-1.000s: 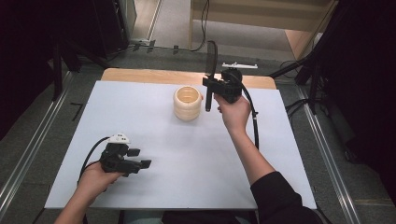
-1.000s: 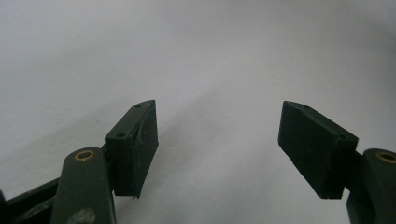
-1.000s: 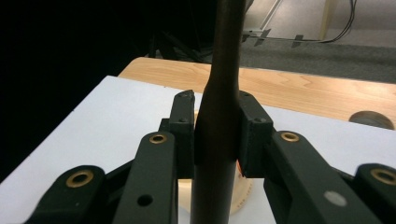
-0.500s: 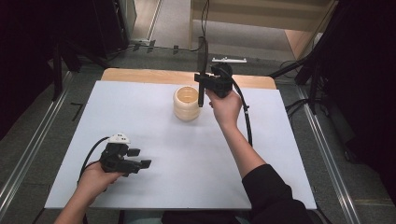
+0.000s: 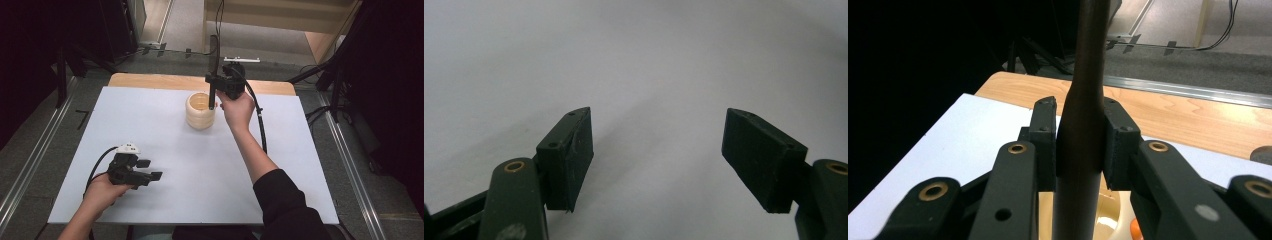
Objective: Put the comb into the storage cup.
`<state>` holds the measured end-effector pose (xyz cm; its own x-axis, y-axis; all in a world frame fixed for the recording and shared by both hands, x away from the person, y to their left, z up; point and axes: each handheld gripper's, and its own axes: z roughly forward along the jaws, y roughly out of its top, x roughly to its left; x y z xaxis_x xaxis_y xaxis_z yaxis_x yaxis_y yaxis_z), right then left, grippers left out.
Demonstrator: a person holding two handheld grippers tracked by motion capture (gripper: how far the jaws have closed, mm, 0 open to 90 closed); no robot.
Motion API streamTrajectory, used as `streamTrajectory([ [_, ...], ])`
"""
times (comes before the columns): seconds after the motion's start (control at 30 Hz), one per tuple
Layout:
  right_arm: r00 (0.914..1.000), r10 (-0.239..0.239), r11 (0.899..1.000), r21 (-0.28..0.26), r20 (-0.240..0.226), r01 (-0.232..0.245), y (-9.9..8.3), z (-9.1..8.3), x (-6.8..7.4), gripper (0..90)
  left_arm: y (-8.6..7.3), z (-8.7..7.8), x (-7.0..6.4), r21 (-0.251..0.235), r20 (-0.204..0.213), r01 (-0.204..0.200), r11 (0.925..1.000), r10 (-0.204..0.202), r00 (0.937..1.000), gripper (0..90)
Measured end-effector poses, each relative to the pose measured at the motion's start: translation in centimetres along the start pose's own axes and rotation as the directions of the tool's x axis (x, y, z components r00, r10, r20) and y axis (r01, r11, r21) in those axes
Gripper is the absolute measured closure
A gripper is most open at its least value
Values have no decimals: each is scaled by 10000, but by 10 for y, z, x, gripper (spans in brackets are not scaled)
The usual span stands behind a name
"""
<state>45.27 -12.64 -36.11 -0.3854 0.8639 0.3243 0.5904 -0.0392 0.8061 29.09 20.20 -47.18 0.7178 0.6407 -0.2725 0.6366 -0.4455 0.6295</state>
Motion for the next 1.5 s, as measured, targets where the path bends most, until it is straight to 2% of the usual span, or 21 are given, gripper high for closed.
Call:
streamTrajectory([
  [0.17, 10000, 49, 9999, -102, 53, -48, 4, 5, -1, 696, 0, 0, 0, -34, 15, 52, 10000, -52, 10000, 292],
  [0.27, 9997, 258, 9996, -133, 4, -258, 6, 10, -1, 696, 0, 0, 0, -31, 29, 28, 10000, -28, 10000, 292],
  [0.67, 9998, -61, 9997, -219, 182, 65, 12, 27, 6, 696, 0, 1, 0, -5, 68, -26, 10000, 26, 10000, 292],
  [0.83, 9992, -303, 9994, -152, 266, 307, 12, 34, 5, 696, 0, 2, -1, 84, 86, -65, 9999, 64, 9999, 292],
  [0.87, 9981, -477, 9987, -144, 382, 483, 11, 35, 5, 696, 0, 2, -1, 104, 120, -88, 9999, 87, 9999, 292],
  [1.03, 9973, -546, 9983, -178, 485, 555, 9, 40, 4, 697, 0, 3, -1, 145, 130, -94, 9999, 92, 9999, 292],
  [1.17, 9981, -420, 9987, -280, 454, 433, 8, 44, 1, 697, 0, 3, -1, 156, 134, -107, 9998, 105, 9999, 292],
  [1.4, 9996, -270, 9982, -535, 62, 273, 6, 51, -1, 696, 0, 3, -2, 120, 139, -94, 9999, 93, 9999, 293],
  [1.5, 9997, -252, 9988, -416, 69, 255, 3, 56, -2, 697, 0, 3, -2, 130, 145, -106, 9999, 104, 9998, 292],
])
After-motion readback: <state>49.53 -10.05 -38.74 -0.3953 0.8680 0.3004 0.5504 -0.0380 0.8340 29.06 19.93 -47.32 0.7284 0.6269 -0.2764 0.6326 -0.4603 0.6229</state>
